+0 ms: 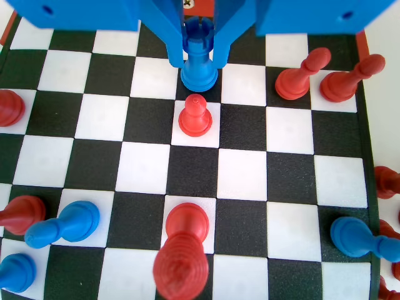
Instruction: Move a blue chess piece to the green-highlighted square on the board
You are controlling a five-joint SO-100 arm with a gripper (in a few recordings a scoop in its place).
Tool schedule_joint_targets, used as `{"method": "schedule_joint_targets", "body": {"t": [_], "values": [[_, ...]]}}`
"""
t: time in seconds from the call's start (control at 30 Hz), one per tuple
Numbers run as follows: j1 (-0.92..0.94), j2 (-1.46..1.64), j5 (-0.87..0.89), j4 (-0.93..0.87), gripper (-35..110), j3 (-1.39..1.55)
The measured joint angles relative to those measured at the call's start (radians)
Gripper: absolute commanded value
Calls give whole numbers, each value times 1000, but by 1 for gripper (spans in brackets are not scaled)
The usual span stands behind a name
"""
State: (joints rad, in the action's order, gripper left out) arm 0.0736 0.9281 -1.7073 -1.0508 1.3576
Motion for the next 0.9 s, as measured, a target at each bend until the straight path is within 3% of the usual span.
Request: {"method": "schedule_joint_targets", "body": {"t": [0.9], "values": [[-77, 21, 133, -149, 1, -89]]}}
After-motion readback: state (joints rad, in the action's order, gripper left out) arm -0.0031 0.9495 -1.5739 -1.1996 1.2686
